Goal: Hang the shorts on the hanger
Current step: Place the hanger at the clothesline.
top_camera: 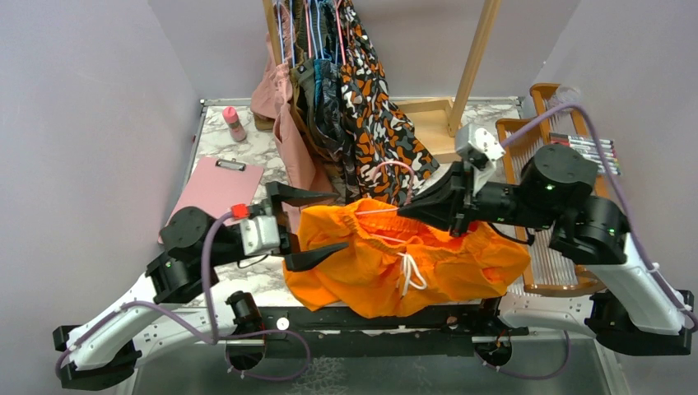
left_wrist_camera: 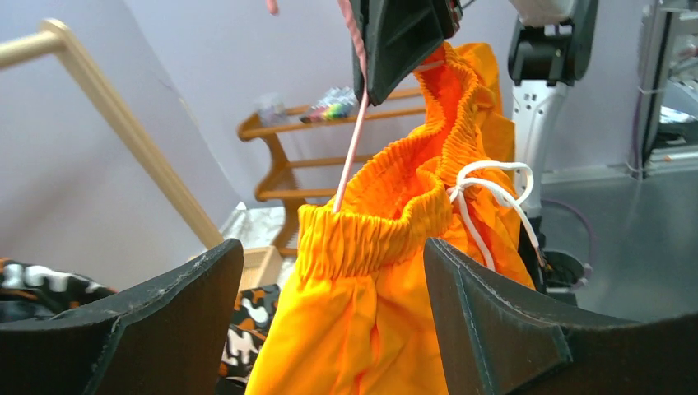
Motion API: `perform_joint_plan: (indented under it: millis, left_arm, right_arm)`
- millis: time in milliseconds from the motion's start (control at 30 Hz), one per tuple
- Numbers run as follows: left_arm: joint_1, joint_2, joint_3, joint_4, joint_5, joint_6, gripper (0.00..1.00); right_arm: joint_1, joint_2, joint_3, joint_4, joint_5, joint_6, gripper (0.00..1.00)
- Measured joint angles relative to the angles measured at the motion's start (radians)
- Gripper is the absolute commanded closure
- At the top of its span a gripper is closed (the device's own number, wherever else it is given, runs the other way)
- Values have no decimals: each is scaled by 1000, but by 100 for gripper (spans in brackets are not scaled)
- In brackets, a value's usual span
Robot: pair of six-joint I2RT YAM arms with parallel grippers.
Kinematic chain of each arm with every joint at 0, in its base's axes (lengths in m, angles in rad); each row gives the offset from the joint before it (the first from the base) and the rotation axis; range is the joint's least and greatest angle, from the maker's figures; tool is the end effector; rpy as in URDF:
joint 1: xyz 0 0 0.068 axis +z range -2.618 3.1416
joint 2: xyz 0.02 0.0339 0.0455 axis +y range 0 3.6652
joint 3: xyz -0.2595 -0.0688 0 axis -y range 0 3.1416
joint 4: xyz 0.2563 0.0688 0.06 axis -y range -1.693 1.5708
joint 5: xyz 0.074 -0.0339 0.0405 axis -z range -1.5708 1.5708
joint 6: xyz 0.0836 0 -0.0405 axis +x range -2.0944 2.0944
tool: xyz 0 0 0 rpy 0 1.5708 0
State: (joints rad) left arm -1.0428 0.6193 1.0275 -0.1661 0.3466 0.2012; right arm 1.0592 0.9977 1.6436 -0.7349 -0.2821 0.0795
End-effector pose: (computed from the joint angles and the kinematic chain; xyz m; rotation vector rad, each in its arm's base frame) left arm 0.0603 -0.1597 0.4575 1.0485 0.9362 -0.9348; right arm 0.0784 0.1871 0.5200 -1.0306 1.4466 1.0792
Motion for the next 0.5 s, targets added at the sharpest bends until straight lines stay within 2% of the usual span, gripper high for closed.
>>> perform_joint_plan:
  millis: [200,500]
  left_arm:
    - [0,-76,11,1,-80,24,17]
    - [0,-105,2,-1,-153,29,17]
  right_arm:
    - [0,14,125,-200,166,-29,99]
    - [0,51,192,-398,381,-29,99]
